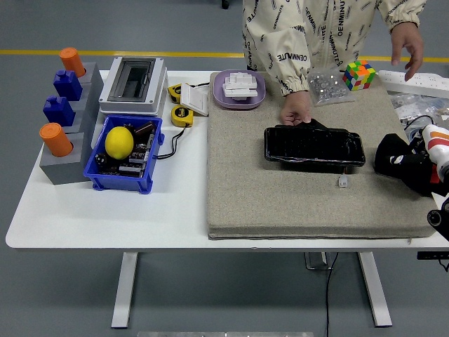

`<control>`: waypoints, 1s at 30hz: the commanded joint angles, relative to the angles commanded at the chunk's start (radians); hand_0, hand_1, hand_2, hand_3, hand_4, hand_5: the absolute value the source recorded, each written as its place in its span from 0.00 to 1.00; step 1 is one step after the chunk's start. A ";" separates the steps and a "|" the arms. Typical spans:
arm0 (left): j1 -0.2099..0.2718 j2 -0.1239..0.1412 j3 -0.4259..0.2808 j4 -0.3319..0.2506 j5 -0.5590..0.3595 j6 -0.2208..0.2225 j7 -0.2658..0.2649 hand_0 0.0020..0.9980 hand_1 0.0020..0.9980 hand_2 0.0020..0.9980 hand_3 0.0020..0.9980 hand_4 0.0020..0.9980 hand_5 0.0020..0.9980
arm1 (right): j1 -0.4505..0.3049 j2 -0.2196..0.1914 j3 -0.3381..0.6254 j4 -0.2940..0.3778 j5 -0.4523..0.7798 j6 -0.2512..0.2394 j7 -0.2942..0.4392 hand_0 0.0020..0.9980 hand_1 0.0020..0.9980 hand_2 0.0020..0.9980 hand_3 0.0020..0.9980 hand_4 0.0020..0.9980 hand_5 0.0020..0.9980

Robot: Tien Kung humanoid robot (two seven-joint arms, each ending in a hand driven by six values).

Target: Pick the rag up,wipe the panel,place it on the desk

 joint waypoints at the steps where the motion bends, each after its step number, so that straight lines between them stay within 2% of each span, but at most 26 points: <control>1: 0.000 0.000 0.000 0.000 0.000 0.000 0.000 0.60 0.64 0.64 0.56 0.63 0.45 | 0.000 -0.001 0.001 0.002 -0.001 0.001 0.000 0.45 0.48 0.53 0.47 1.00 0.60; 26: 0.006 0.001 -0.005 0.001 0.003 0.000 0.000 0.60 0.64 0.64 0.56 0.63 0.45 | -0.026 -0.055 0.072 0.064 -0.025 0.035 0.002 0.46 0.49 0.55 0.49 1.00 0.63; 27: 0.006 0.000 -0.005 0.000 0.002 0.000 0.000 0.60 0.64 0.64 0.56 0.63 0.45 | -0.028 -0.057 0.074 0.067 -0.024 0.036 0.004 0.47 0.50 0.57 0.54 1.00 0.63; 30: 0.006 0.001 -0.003 0.000 0.002 0.000 0.000 0.60 0.64 0.64 0.56 0.63 0.45 | -0.037 -0.063 0.087 0.079 -0.025 0.046 0.010 0.47 0.50 0.57 0.54 1.00 0.63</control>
